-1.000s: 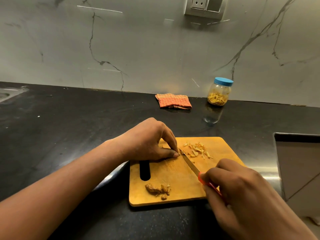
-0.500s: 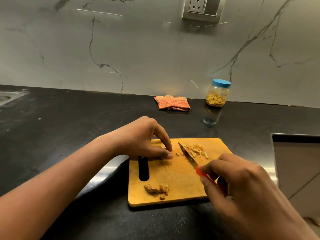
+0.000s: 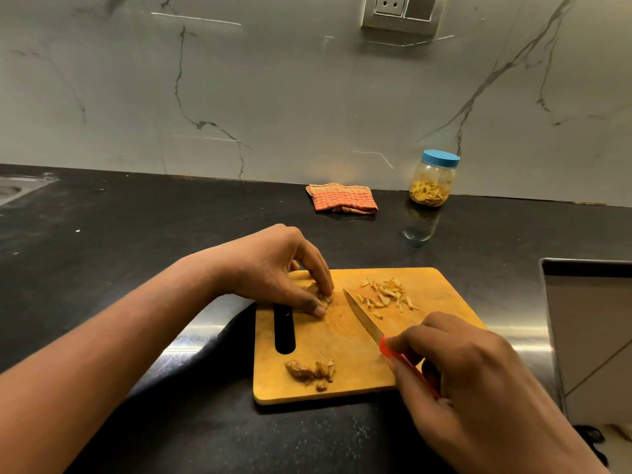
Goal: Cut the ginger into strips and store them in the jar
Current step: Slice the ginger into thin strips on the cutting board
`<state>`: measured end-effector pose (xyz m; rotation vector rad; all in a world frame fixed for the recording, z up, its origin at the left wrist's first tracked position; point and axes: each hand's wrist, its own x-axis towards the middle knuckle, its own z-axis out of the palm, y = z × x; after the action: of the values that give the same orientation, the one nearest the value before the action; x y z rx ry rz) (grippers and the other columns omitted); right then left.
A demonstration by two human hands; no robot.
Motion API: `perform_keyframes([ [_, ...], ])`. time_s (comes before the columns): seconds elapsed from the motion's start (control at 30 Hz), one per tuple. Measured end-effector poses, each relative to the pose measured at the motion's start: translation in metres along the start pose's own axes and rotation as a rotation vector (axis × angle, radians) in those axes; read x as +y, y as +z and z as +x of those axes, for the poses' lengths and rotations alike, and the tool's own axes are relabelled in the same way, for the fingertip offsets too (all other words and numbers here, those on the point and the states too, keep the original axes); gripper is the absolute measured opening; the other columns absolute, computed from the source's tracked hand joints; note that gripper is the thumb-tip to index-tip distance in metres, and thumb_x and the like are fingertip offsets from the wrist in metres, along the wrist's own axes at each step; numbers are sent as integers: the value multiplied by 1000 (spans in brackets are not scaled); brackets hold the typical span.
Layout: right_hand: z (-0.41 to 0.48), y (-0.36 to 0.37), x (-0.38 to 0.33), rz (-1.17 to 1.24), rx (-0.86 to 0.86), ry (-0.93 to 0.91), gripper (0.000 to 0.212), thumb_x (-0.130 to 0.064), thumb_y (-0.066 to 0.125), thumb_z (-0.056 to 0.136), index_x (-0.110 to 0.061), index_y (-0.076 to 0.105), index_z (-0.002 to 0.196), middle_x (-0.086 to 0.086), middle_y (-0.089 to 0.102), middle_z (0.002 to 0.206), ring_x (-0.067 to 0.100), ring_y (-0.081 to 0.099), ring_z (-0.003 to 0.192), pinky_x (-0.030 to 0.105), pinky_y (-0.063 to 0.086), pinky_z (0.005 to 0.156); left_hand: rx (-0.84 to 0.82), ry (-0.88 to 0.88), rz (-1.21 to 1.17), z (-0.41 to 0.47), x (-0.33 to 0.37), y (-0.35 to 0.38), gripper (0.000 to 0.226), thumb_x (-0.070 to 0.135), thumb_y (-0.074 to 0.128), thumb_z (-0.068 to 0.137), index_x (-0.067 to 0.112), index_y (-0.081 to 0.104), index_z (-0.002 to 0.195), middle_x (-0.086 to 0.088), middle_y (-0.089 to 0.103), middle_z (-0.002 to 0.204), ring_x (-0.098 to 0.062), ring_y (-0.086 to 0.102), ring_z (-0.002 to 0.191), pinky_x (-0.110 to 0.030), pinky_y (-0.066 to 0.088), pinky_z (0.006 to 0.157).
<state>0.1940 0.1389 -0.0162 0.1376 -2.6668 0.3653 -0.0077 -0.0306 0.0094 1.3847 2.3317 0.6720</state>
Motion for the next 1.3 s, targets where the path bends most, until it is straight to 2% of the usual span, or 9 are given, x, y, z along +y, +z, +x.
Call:
perform_keyframes([
  [0.2,-1,-6,8,6,-8,54,14,-32,66,70,-27,73,81,-16,59,69,1,54,56,16,47,49,2,-17,1,-1,-2,-1,28,38,80,76,31,76,103,24,65,115,2,55,117,-30,44,106],
  [0.4,-2,-12,16,-13,-1,96,18,-18,82,67,-27,73,79,-14,59,66,-1,53,55,13,44,56,56,-8,19,1,-1,4,23,42,79,77,28,76,94,20,64,110,-1,56,111,-31,49,102],
  [0.5,0,-12,11,21,39,67,14,-20,80,70,-26,73,81,-14,60,67,1,55,55,18,45,48,94,4,43,3,2,10,16,38,78,80,29,76,93,20,62,109,0,56,109,-28,46,103],
  [0.57,3,-8,9,57,84,39,10,-26,72,74,-26,73,84,-15,60,70,1,56,57,20,46,52,117,-4,42,5,5,14,12,34,77,82,29,76,93,19,62,108,-1,56,108,-27,45,103],
  [0.8,5,14,7,94,196,65,18,-25,68,72,-20,74,88,-11,62,74,-3,54,59,6,41,59,189,-8,18,12,10,26,16,40,77,80,28,76,91,18,64,97,0,59,97,-22,51,88],
  [0.97,2,16,11,80,252,61,18,-23,69,71,-18,75,88,-9,63,74,-1,55,59,9,43,58,95,-10,-31,9,10,19,19,34,76,82,33,74,102,20,63,106,4,55,107,-23,44,100],
  [1.1,-1,14,16,111,295,81,17,-23,69,76,-19,75,90,-10,63,75,2,56,60,12,43,56,104,-24,-55,9,11,22,15,26,75,85,32,77,98,19,63,105,6,54,104,-17,41,95],
  [1.23,-2,14,16,103,263,80,17,-18,74,77,-19,74,94,-11,64,77,3,58,66,18,46,56,147,-44,-47,9,15,23,12,26,75,84,30,78,95,19,66,98,2,59,101,-25,44,99],
  [1.3,-3,14,15,101,247,84,20,-18,75,76,-19,74,95,-12,64,78,1,58,67,16,47,59,177,-53,-21,9,19,25,12,27,75,84,31,78,95,20,67,95,2,60,98,-20,44,95],
])
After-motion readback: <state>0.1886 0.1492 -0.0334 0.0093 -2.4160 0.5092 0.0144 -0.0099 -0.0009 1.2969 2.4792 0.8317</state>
